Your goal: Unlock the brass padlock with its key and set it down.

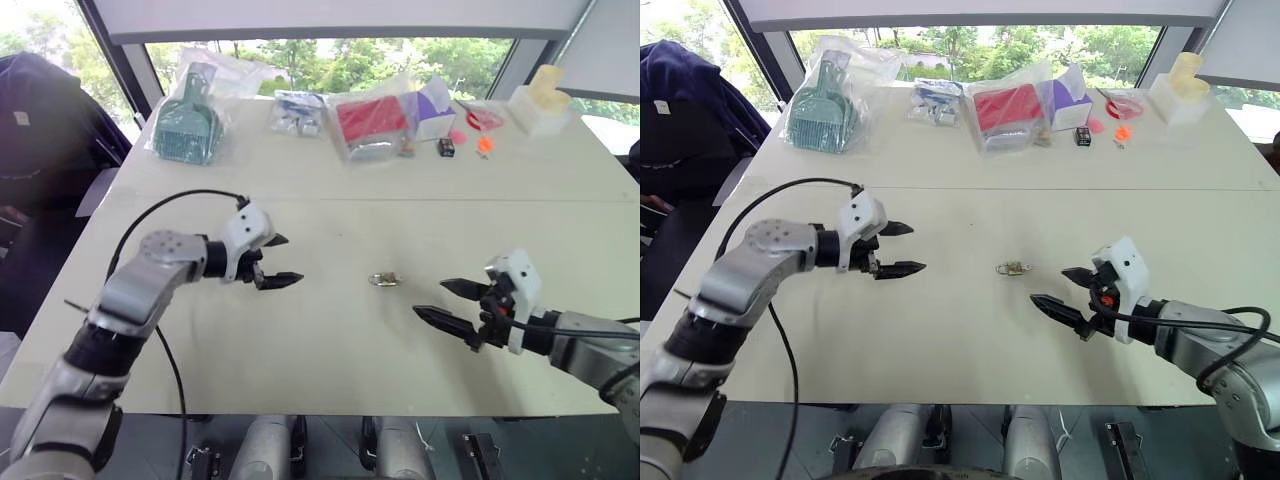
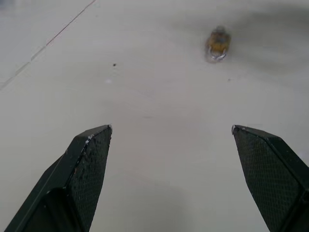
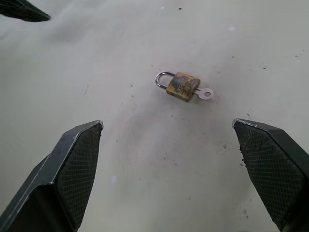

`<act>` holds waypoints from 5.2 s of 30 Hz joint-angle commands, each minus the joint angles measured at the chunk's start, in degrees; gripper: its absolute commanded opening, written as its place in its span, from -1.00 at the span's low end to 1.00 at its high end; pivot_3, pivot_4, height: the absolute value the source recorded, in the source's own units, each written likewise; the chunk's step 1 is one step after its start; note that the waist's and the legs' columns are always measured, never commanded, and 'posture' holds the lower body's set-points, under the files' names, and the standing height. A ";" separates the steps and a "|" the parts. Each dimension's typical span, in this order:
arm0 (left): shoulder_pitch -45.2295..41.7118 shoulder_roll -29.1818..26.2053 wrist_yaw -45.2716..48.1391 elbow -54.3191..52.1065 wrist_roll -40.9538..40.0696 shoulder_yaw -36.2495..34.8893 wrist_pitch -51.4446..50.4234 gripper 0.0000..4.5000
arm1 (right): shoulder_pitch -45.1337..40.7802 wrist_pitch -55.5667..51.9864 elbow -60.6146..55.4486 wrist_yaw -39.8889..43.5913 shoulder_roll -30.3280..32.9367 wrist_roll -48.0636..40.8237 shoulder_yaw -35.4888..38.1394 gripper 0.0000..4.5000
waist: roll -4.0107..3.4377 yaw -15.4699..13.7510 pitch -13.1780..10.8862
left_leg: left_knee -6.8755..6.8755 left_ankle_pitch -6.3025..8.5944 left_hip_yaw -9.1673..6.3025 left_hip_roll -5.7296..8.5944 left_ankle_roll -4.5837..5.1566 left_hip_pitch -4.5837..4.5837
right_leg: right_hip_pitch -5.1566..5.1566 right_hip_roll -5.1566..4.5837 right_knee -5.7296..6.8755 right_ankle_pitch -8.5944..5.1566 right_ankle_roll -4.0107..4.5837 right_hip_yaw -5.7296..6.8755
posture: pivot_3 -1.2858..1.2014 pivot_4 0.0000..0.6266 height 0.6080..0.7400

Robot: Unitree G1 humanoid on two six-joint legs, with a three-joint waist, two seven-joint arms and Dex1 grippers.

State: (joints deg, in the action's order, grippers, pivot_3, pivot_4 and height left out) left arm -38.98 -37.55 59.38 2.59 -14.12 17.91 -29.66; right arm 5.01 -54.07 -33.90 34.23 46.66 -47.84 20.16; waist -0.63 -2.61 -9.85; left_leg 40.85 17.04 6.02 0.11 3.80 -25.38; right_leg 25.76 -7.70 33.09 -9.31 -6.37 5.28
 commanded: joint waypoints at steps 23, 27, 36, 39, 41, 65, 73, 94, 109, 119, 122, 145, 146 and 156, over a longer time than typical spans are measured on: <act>-20.38 33.25 7.44 41.94 18.19 12.17 16.20 0.85 | 1.38 4.46 -6.58 -10.98 -8.92 5.01 -3.34 0.98 | 0.13 0.29 -0.07 | 0.16 0.01 -0.04 0.00 0.42 -0.11 | 0.02 -0.03 0.01 0.00 -0.03 0.00 | 0.03 -0.52 0.93; -18.29 34.48 5.69 42.41 19.80 12.19 17.92 0.73 | 0.67 5.22 -5.40 -10.58 -8.64 6.48 -4.75 1.00 | 0.14 0.16 -0.04 | 0.19 0.01 -0.07 0.00 0.42 0.00 | -0.12 -0.03 0.01 0.00 -0.03 0.00 | 0.03 -0.52 0.93; -16.12 36.52 -0.52 45.55 22.55 11.10 20.22 -0.62 | 0.54 5.28 -5.31 -10.21 -8.70 6.64 -5.34 1.00 | 0.19 0.12 0.04 | 0.24 0.03 -0.14 0.03 0.44 0.10 | -0.33 -0.05 -0.04 -0.01 -0.03 0.03 | 0.03 -0.52 0.93; -15.42 36.18 -1.06 45.58 22.73 10.83 20.96 -0.65 | 0.07 4.99 -5.18 -10.29 -8.90 6.16 -5.40 1.00 | 0.21 0.12 0.07 | 0.29 0.03 -0.15 0.03 0.44 0.15 | -0.39 -0.06 -0.04 0.00 -0.03 0.04 | 0.03 -0.52 0.93; -15.36 34.51 -2.71 44.84 23.17 10.01 24.86 -0.65 | -1.18 3.83 -4.43 -11.10 -10.16 4.00 -4.72 1.00 | 0.26 0.21 0.09 | 0.31 0.03 -0.15 0.03 0.44 0.16 | -0.40 -0.07 -0.04 0.00 -0.03 0.04 | 0.03 -0.52 0.93; -7.52 18.98 -0.99 6.39 6.45 -7.74 25.24 -0.65 | -27.83 3.68 13.57 -26.40 -28.85 -21.51 -1.33 1.00 | 0.12 2.01 0.04 | 0.12 -0.22 -0.05 0.04 0.04 0.00 | -0.08 0.01 0.21 0.15 -0.19 0.02 | 0.03 -0.52 0.93; -8.33 20.07 -1.59 6.35 5.83 -6.79 26.70 -0.65 | -27.55 3.49 12.98 -27.29 -28.37 -23.47 -2.17 1.00 | 0.11 1.99 0.04 | 0.12 -0.11 -0.06 0.02 0.24 0.03 | -0.09 0.04 0.25 0.16 -0.20 0.02 | 0.03 -0.52 0.93; -9.08 21.71 -2.09 7.34 6.07 -6.60 29.65 -0.65 | -26.19 6.27 12.11 -30.96 -29.64 -28.91 -3.32 -0.97 | 0.11 1.97 0.04 | 0.11 -0.12 -0.06 0.02 0.23 0.03 | -0.11 0.05 0.24 0.16 -0.21 0.02 | 0.03 -0.52 0.93; -9.14 21.48 -3.29 7.76 6.32 -6.74 30.14 -0.65 | -25.95 7.18 12.70 -30.82 -28.71 -29.11 -3.48 0.57 | 0.11 1.97 0.04 | 0.12 -0.12 -0.06 0.02 0.23 0.03 | -0.11 0.06 0.24 0.16 -0.21 0.02 | 0.03 -0.52 0.93; -9.33 21.09 -3.41 7.91 6.27 -6.84 30.30 -0.65 | -26.04 8.13 12.55 -31.60 -28.90 -30.28 -3.39 -0.26 | 0.11 1.97 0.04 | 0.12 -0.11 -0.06 0.02 0.24 0.03 | -0.11 0.05 0.23 0.16 -0.21 0.02 | 0.03 -0.52 0.93; -9.22 21.14 -3.58 7.48 6.47 -6.63 30.81 -0.65 | -26.03 8.12 12.48 -32.03 -28.96 -30.59 -3.54 -0.96 | 0.11 1.97 0.04 | 0.12 -0.12 -0.06 0.02 0.23 0.03 | -0.11 0.05 0.23 0.16 -0.21 0.02 | 0.03 -0.52 0.93; -11.54 19.48 -30.40 18.35 34.44 -2.77 73.22 -0.65 | -26.85 13.60 17.70 -42.82 -37.10 -33.51 -2.69 -0.99 | 0.10 1.90 0.04 | 0.09 -0.12 -0.04 0.02 0.23 0.05 | -0.11 0.04 0.24 0.17 -0.22 0.03 | 0.03 -0.52 0.93; -11.95 19.36 -31.83 19.08 35.59 -2.75 74.42 -0.65 | -26.97 13.81 17.75 -43.22 -37.28 -33.96 -2.69 -0.99 | 0.10 1.90 0.04 | 0.10 -0.12 -0.04 0.02 0.23 0.05 | -0.11 0.04 0.24 0.17 -0.22 0.03 | 0.03 -0.52 0.93; -14.53 20.35 -28.00 26.15 28.52 -2.32 71.96 -0.65 | -26.30 15.59 14.52 -36.37 -33.92 -32.31 -3.01 -0.61 | 0.09 1.92 0.05 | 0.09 -0.11 0.00 0.01 0.24 0.04 | -0.11 0.03 0.24 0.17 -0.23 0.03 | 0.03 -0.52 0.93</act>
State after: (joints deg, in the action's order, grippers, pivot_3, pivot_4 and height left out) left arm -50.99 -17.51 29.21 29.48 19.65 16.68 43.43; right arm -21.83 -39.86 -17.63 -4.57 11.59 -81.10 15.85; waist -0.54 -0.68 -9.80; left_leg 40.94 16.93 6.02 0.13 4.04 -25.34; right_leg 25.65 -7.67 33.32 -9.14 -6.60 5.31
